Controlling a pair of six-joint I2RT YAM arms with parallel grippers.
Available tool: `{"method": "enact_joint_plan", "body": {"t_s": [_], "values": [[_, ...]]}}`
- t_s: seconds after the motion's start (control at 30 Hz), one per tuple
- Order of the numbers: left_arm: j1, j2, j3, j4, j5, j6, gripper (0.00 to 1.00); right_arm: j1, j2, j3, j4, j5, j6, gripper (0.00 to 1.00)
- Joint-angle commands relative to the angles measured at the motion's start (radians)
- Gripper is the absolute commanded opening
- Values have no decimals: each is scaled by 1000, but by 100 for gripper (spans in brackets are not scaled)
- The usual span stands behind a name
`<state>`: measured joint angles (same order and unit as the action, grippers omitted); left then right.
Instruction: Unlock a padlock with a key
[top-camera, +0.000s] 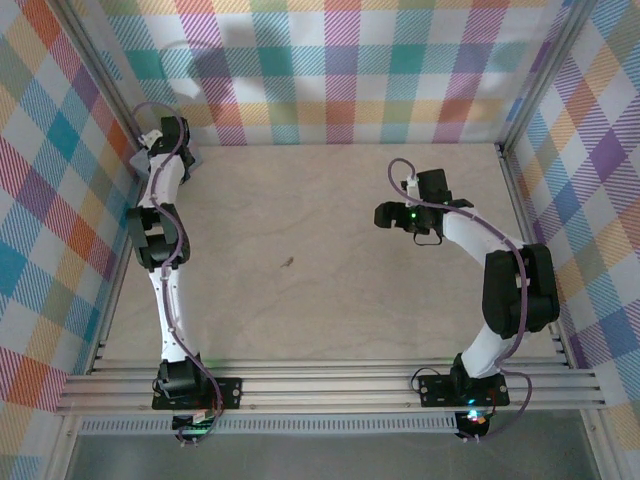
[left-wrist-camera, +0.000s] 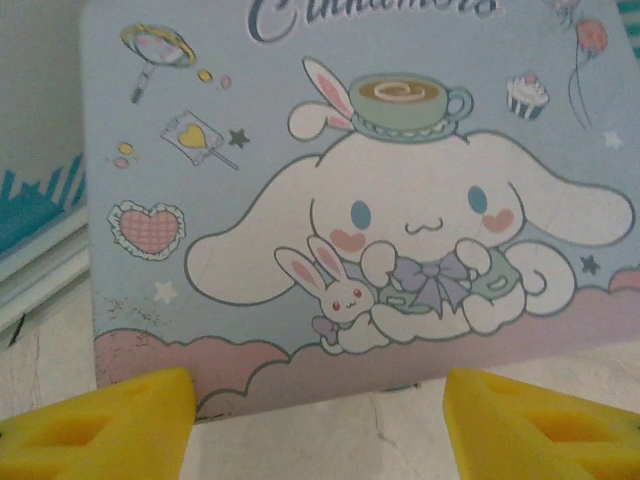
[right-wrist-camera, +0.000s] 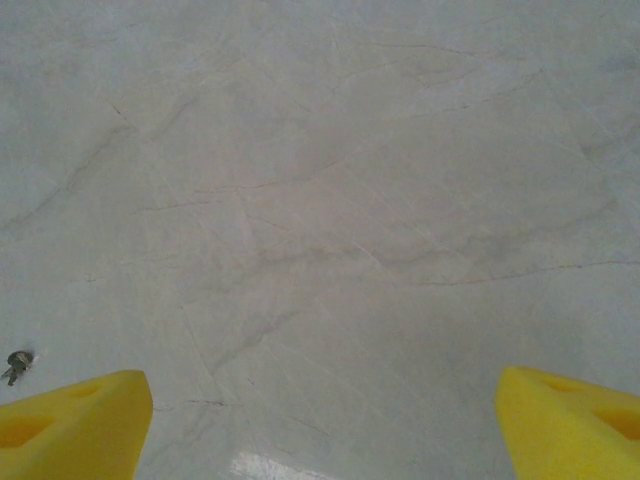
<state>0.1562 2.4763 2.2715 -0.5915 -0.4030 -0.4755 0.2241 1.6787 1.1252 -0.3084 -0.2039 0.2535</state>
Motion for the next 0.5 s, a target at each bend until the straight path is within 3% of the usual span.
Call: {"method": "enact_joint_plan", "body": {"t_s": [0.0, 0.27, 0.47], "values": [[11, -41, -98, -65, 94, -25, 67, 9, -44, -20, -8, -22, -9, 88], [6, -172, -317, 14, 156, -9, 67, 13, -86, -60, 15, -28, 14, 88], [0, -221, -366, 15, 202, 13, 69, 18, -115, -80, 24, -29, 26, 88]]}}
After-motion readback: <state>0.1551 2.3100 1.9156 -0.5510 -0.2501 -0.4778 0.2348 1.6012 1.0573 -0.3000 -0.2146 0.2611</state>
